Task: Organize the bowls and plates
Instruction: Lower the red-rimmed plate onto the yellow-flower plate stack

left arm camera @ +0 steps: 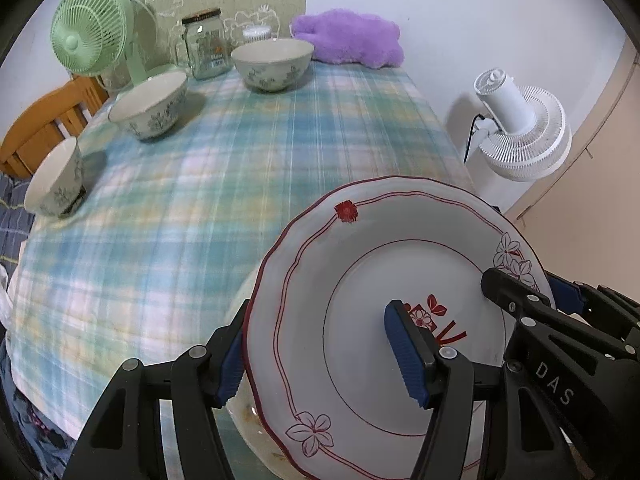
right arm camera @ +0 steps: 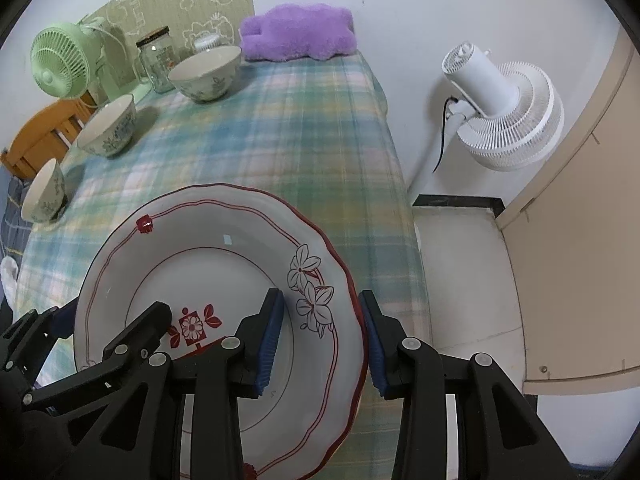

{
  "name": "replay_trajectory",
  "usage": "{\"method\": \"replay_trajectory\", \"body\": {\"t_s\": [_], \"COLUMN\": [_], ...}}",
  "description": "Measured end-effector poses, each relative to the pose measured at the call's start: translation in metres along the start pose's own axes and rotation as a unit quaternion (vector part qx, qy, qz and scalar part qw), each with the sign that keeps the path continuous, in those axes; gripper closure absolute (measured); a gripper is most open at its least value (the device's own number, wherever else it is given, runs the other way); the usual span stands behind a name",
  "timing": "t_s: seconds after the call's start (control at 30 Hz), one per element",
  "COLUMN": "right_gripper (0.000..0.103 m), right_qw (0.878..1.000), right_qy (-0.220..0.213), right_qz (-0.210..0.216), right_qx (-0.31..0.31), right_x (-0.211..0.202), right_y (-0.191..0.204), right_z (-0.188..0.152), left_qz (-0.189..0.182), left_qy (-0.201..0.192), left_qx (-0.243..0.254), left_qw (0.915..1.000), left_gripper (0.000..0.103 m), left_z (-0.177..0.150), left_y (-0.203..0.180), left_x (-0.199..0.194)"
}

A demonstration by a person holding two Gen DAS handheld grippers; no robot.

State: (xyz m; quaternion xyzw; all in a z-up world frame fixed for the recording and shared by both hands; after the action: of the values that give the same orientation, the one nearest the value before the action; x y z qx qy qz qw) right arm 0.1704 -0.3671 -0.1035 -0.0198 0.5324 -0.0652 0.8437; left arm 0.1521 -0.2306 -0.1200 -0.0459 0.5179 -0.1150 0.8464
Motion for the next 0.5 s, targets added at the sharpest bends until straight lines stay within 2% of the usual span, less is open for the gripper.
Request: {"method": "replay_trajectory", "body": {"t_s": [0.2, 0.5], "right_gripper": [0.060, 0.061], "right_qw": [1.000, 0.999], "right_qy": [0.018, 0.027], "right_qz": [0.005, 0.013], "right_qx": [-0.013, -0.022], "right_x": [0.012, 0.024], "right_y": [-0.005, -0.008], "right_z": [-0.013, -0.019], "left_qz": [0.002, 0.015], "left_qy": [0.018, 0.019], "left_qx": [-0.014, -0.019], "left_qw": [0.9997, 0.9995], "left_gripper": [0.038, 0.037], "left_z": [-0.014, -0.019], "left_y": [-0.003, -0.006], "left_x": [0.011, 0.017]}}
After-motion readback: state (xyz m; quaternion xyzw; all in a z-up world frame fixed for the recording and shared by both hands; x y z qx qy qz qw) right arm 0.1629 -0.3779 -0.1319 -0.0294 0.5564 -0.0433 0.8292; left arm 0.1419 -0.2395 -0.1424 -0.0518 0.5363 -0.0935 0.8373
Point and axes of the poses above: each gripper's, at about its wrist camera, not at the fingertips, and x roughly the way its jaws point, y to its left, z to its top, the point moved 6 cm from there along x, roughly the way its jaws point, and after that the axes turned 8 degrees about -z, right-handed, at the moved point
